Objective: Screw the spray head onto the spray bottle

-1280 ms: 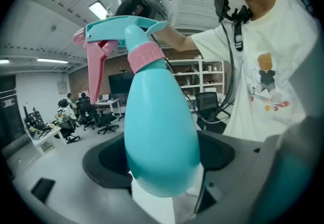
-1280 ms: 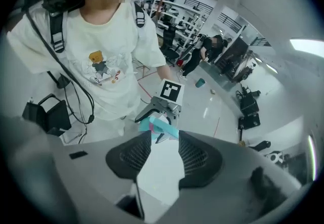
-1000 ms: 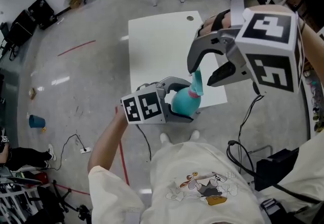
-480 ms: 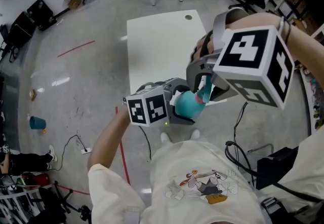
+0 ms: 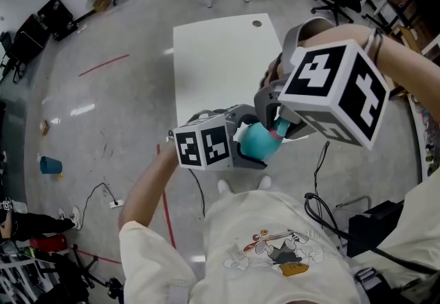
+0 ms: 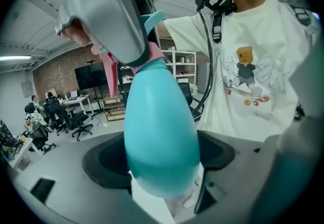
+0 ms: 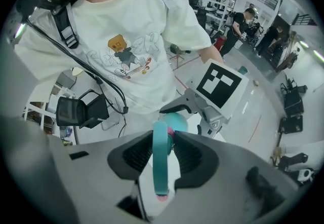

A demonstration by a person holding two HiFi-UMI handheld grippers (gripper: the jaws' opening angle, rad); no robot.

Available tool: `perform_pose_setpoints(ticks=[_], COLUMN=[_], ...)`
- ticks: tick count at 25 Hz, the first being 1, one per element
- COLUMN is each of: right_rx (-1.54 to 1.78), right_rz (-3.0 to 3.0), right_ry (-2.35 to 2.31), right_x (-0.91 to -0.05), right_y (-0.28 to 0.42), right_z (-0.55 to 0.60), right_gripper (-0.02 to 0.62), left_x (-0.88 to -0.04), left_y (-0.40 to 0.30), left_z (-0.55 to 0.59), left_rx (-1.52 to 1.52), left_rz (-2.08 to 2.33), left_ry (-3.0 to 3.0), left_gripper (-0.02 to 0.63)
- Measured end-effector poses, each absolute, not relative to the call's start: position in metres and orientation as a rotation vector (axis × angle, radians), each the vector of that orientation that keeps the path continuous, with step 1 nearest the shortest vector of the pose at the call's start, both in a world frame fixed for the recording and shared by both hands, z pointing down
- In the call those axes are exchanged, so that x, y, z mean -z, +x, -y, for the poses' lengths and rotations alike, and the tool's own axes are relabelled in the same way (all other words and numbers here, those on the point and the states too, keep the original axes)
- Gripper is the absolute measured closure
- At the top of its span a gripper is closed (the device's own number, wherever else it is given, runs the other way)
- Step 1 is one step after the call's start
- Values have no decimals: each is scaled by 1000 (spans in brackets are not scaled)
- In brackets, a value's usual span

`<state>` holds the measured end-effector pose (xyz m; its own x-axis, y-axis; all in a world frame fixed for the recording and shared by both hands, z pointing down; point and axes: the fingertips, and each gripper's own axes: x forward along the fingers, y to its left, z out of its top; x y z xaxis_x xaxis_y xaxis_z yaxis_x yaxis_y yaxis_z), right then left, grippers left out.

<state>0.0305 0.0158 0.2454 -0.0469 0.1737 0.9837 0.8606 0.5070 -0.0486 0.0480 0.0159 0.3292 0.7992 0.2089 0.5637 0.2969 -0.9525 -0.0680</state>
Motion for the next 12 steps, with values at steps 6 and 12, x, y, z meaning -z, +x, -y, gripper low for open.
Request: perform_pose_setpoints(ticks=[6, 12], right_rx=[759, 809], right_rz=[1544, 1502], right_ry=[-893, -866], right_x=[-243, -245], right_y=[26, 29], right_z=[-11, -4], right_gripper=[463, 463], left_x=[-324, -322], left_y=[45, 48], left_z=[-27, -32], left_rx=[834, 853], left_rz=[538, 635], left_ry=[-2995, -3104], left_gripper=[199, 199])
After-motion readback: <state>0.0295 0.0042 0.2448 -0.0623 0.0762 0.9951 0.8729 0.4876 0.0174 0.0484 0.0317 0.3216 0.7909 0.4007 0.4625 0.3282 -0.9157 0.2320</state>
